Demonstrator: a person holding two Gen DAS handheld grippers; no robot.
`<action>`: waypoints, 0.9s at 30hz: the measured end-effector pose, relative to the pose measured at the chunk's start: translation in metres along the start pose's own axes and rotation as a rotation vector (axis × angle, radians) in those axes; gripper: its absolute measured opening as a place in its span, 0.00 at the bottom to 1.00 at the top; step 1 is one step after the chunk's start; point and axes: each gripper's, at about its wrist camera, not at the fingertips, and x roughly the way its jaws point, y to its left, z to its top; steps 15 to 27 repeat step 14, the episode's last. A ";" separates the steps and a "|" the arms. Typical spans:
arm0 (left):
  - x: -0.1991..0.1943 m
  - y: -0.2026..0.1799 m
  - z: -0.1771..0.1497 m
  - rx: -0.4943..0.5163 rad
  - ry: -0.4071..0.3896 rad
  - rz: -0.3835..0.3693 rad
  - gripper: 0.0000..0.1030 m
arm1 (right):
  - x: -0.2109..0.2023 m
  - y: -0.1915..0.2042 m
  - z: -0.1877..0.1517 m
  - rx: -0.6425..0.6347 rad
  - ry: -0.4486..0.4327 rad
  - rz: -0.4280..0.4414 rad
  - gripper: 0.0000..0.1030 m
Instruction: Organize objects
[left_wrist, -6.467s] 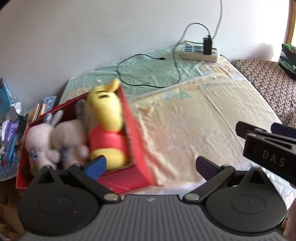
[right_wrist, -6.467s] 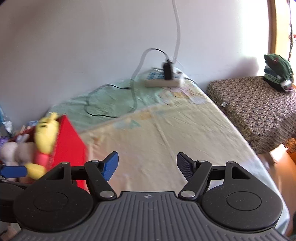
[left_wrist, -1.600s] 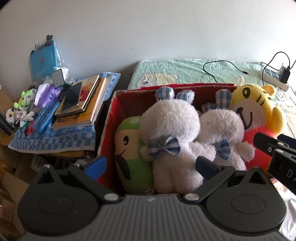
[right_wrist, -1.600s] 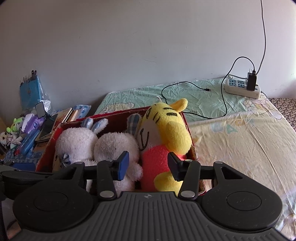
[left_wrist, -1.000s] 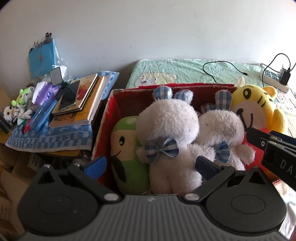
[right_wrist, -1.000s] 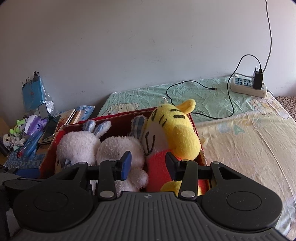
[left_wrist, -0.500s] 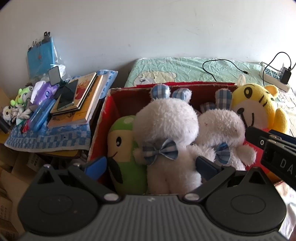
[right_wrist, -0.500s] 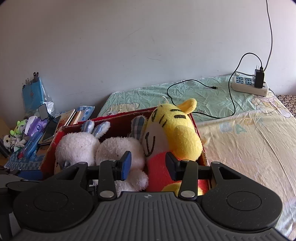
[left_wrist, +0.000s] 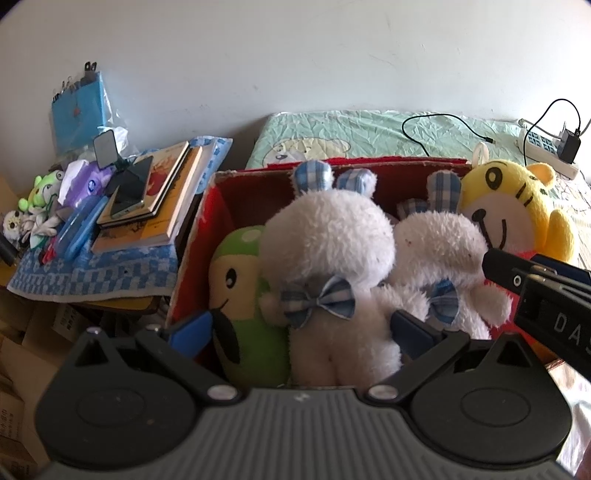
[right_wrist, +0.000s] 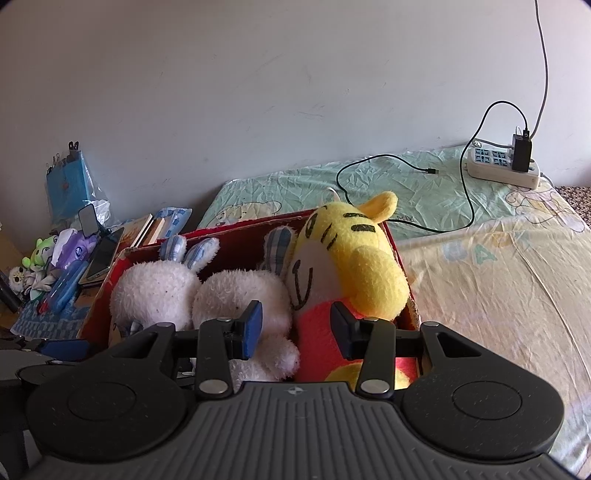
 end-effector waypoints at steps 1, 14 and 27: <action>0.000 0.000 0.000 0.000 0.002 -0.001 1.00 | 0.000 0.000 0.000 0.000 0.000 0.000 0.44; -0.005 -0.006 -0.002 0.019 -0.033 0.003 1.00 | -0.001 0.000 0.000 0.004 -0.004 0.005 0.44; -0.005 -0.006 -0.002 0.019 -0.033 0.003 1.00 | -0.001 0.000 0.000 0.004 -0.004 0.005 0.44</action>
